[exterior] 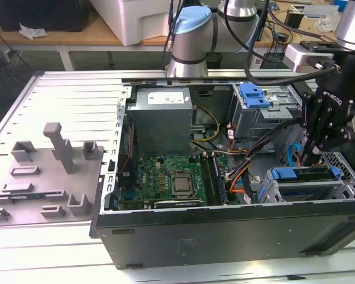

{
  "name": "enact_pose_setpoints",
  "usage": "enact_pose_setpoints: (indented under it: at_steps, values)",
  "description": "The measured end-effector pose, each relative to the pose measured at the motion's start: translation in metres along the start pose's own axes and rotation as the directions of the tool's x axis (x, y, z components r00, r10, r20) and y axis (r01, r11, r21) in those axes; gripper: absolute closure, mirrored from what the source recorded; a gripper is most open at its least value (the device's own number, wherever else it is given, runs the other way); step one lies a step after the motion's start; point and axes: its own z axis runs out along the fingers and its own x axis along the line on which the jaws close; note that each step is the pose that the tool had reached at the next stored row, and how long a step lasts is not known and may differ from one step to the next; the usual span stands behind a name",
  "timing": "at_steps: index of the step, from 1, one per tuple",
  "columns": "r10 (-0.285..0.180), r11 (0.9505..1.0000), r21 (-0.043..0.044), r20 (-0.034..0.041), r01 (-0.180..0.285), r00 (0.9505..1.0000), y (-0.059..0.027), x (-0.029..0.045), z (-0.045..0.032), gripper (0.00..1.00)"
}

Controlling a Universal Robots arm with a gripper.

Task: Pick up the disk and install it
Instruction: 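Insert the second disk wire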

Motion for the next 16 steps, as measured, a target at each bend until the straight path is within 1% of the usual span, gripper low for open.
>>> enact_pose_setpoints:
  at_steps: [8, 16]
  values:
    - [0.0, 1.0, -0.0013, 0.0001, 0.0, 1.0, -0.0008, 0.0031, 0.0008, 0.84]
    - [0.0, 1.0, -0.0027, 0.0001, 0.0, 1.0, -0.0017, 0.0044, 0.0013, 0.84]
